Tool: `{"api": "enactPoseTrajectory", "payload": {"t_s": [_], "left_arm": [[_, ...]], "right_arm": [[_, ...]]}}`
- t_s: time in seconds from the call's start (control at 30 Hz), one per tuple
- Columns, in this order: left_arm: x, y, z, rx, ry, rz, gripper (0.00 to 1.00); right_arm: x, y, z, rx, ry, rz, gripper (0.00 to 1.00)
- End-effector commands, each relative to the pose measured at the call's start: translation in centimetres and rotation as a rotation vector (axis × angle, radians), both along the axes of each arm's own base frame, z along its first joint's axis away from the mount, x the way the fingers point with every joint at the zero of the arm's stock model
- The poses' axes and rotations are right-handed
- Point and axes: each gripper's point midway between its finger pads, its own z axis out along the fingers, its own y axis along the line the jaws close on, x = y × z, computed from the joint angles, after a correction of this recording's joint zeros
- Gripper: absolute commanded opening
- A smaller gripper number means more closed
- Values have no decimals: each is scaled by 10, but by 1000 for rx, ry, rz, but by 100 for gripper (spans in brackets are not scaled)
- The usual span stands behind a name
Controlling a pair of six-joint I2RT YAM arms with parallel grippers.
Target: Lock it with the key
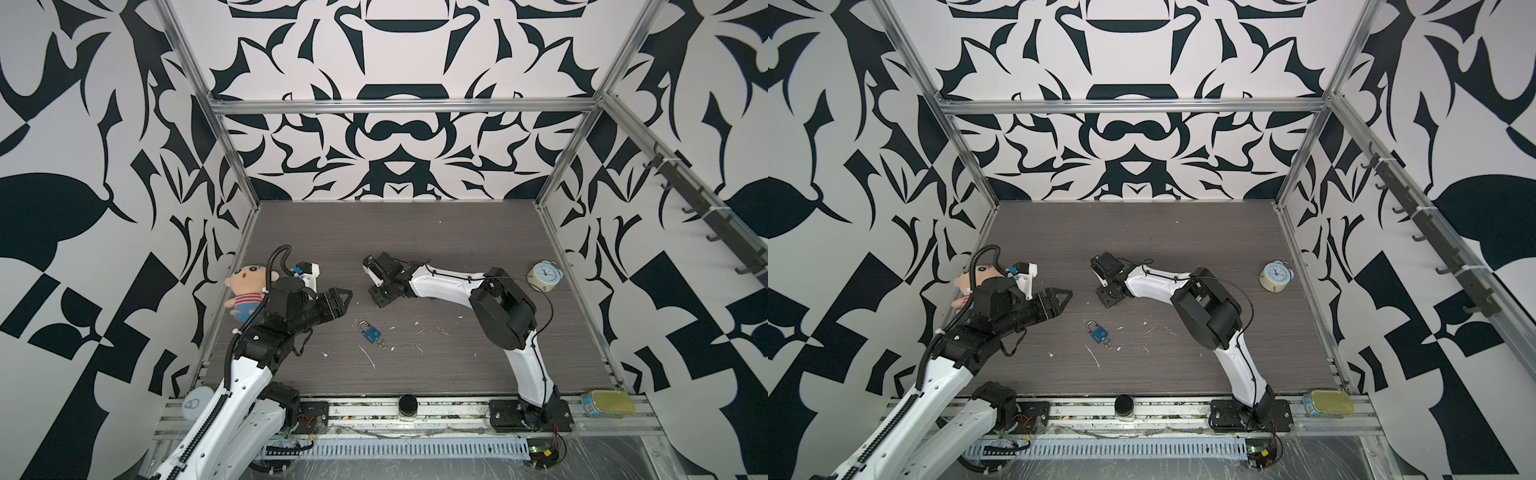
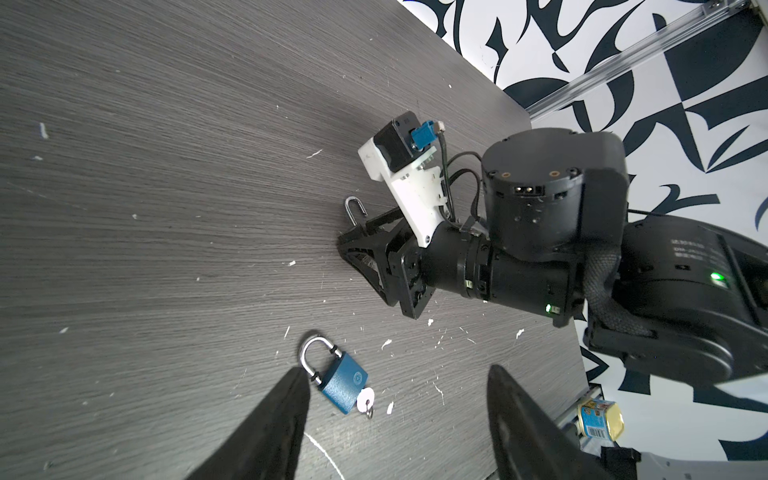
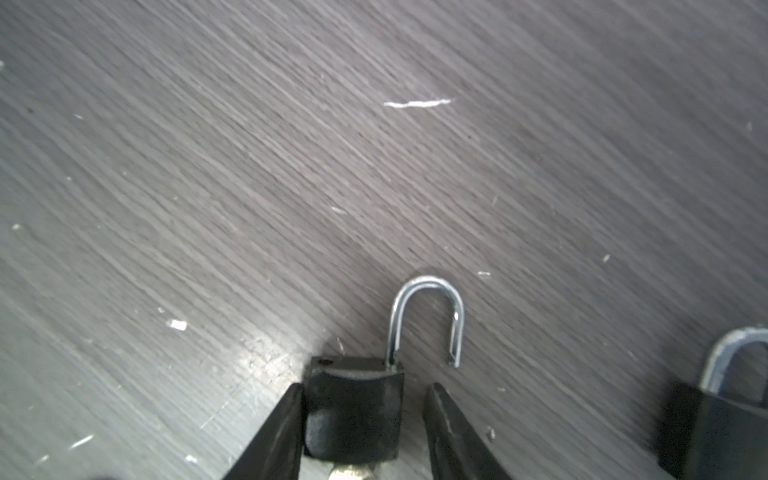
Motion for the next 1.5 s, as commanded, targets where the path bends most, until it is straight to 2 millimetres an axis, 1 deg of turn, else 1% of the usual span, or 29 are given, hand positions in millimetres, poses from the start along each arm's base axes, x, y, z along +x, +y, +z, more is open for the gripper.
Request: {"api": "enactPoseTrajectory", "payload": {"t_s": [0.0,0.07,0.17,0.33,0.43,0.47,0.5,0.7,0.9,1.0,1.2,1.27,1.37,1.47], "left_arm": [[-1,4,8,11,-18,8,70],[-1,5,9,12,-19,8,70],[-2,6,9,15,-22,9,70],[-4,7,11,20,-28,11,70],[-3,8,12,35,-35,11,70],[-1,8,12,41,-36,8,70],[1,8,14,46,-40,5,70],[14,0,21,64,-46,-31,70],[22,-3,22,62,-63,-50,70],[27,-4,25,13,-75,-57,68],[38,-11,26,-78,-45,-111,62],[43,-14,28,-104,-35,-131,58],[50,-19,32,-152,-26,-157,56],[55,-29,36,-199,-19,-207,52]], "right_arm": [[4,5,12,14,-15,-14,46],[4,4,11,8,-14,-15,39],[4,2,7,-6,-10,-21,32],[4,0,7,-8,-13,-30,13],[3,-3,13,0,-27,-42,4],[3,-5,19,10,-35,-51,1],[1,-6,24,21,-44,-54,0],[-10,-13,64,106,-77,-58,0],[-21,-15,94,180,-90,-33,0],[-26,-19,109,213,-111,-26,0],[-43,-31,139,286,-141,-5,0],[-48,-37,148,299,-154,-4,0],[-56,-48,157,313,-172,-8,0],[-63,-58,164,333,-193,-10,0]]}}
